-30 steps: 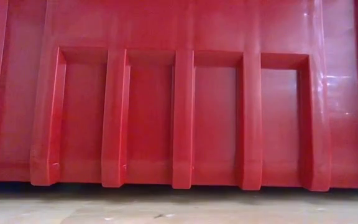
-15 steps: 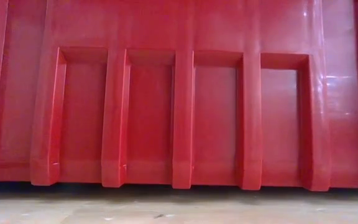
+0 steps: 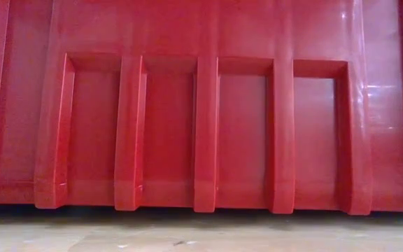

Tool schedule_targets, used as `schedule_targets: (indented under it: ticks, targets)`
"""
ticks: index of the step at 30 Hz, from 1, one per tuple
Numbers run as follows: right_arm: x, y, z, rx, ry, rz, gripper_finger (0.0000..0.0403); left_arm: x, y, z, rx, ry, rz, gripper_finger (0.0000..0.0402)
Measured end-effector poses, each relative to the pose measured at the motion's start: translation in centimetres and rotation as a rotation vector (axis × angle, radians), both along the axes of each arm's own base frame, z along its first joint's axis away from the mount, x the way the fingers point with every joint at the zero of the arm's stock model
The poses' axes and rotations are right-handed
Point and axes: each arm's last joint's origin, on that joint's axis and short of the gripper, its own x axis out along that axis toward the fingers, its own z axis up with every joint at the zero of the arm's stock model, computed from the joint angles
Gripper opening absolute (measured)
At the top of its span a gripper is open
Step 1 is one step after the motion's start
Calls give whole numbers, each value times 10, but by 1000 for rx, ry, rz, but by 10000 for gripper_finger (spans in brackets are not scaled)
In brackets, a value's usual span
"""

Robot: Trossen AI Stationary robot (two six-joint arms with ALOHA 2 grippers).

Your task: Sort Items/Unsort Items

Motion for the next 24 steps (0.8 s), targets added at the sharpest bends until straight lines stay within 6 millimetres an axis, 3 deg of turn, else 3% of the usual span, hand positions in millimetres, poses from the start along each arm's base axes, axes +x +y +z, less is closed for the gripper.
schedule_targets:
  ticks: [13, 24]
  targets:
    - [-1, 10, 7, 30, -53, 22, 0, 0, 0, 1, -6, -12, 0, 1]
    - [-29, 20, 77, -45, -269, 1, 0, 7, 5, 38, 105, -353, -42, 1]
